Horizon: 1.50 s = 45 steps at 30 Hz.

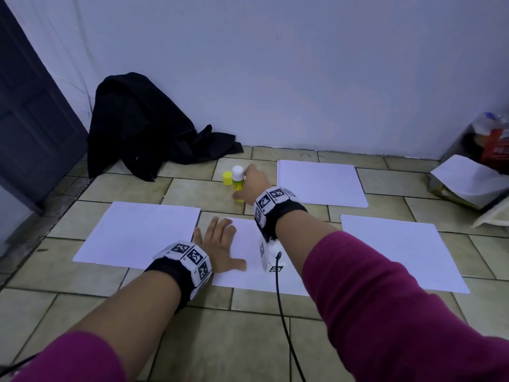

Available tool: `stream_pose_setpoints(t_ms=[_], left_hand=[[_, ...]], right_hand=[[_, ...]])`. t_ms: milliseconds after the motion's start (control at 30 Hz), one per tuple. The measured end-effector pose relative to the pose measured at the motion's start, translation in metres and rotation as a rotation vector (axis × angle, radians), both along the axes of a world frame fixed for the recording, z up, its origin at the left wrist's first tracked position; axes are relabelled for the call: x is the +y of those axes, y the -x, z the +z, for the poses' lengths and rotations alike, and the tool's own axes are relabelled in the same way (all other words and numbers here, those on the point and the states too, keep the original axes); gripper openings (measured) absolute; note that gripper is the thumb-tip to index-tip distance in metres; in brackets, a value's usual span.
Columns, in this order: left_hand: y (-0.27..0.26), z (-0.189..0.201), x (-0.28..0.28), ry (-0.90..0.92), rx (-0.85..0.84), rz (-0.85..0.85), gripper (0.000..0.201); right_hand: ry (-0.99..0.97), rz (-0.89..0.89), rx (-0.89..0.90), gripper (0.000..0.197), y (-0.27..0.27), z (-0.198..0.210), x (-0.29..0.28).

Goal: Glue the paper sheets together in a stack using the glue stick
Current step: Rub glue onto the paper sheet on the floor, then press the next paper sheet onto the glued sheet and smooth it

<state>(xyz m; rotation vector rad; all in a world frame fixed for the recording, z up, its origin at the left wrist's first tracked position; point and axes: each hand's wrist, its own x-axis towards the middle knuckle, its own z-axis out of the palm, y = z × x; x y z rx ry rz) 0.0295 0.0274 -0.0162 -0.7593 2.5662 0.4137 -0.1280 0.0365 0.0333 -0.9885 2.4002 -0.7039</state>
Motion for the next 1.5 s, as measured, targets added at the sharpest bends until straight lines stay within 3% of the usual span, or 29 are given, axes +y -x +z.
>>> stream_pose_setpoints(t_ms=[67,200,267,400,600,767,867,1233,1500], left_hand=[[0.001,0.001,0.000,-0.004,-0.001,-0.001,0.141],[0.002,0.003,-0.002,-0.034,-0.015,-0.006,0.139],[0.002,0.004,-0.004,-0.054,-0.034,-0.020,0.131],[0.001,0.005,-0.006,-0.069,-0.048,0.001,0.113],[0.000,0.008,-0.008,-0.108,-0.068,-0.015,0.114],[-0.001,0.009,-0.009,-0.111,-0.069,-0.033,0.121],[-0.003,0.007,-0.014,-0.135,-0.067,-0.082,0.139],[-0.008,0.008,-0.019,-0.168,-0.088,-0.175,0.149],[-0.008,0.009,-0.017,-0.176,-0.085,-0.154,0.149]], right_hand=[[-0.017,-0.001,-0.035,0.073,0.003,0.002,0.005],[-0.067,0.028,-0.050,0.075,0.019,0.011,0.035],[-0.225,0.071,0.034,0.078,0.030,0.019,0.062],[-0.561,0.049,0.169,0.101,0.051,0.021,0.124],[-0.827,-0.035,0.252,0.124,0.065,-0.005,0.203],[-0.819,-0.006,0.206,0.132,0.064,-0.018,0.232],[-0.770,0.032,0.160,0.127,0.069,-0.017,0.239],[-0.612,0.020,0.137,0.110,0.069,-0.011,0.253],[-0.431,-0.111,0.103,0.070,0.075,-0.011,0.265]])
